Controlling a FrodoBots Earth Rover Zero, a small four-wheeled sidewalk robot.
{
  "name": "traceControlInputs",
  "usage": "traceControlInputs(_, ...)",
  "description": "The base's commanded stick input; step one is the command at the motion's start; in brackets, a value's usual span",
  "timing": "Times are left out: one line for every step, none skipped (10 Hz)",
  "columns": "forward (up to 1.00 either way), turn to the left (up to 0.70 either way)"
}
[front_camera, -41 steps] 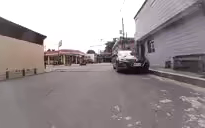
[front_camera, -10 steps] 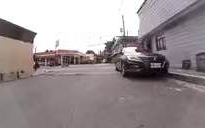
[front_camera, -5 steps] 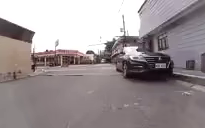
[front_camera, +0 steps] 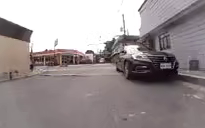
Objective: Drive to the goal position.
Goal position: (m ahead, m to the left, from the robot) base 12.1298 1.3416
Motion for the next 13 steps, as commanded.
traceControlInputs(0.5, 0.04)
traceControlInputs(0.5, 0.04)
traceControlInputs(0.5, 0.04)
traceControlInputs(0.5, 0.04)
traceControlInputs(0.5, 0.04)
traceControlInputs(0.5, 0.04)
traceControlInputs(0.5, 0.04)
traceControlInputs(0.5, 0.04)
traceControlInputs(0.5, 0.04)
traceControlInputs(0.5, 0.04)
traceControlInputs(0.5, 0.04)
traceControlInputs(0.5, 0.04)
traceControlInputs(0.5, 0.04)
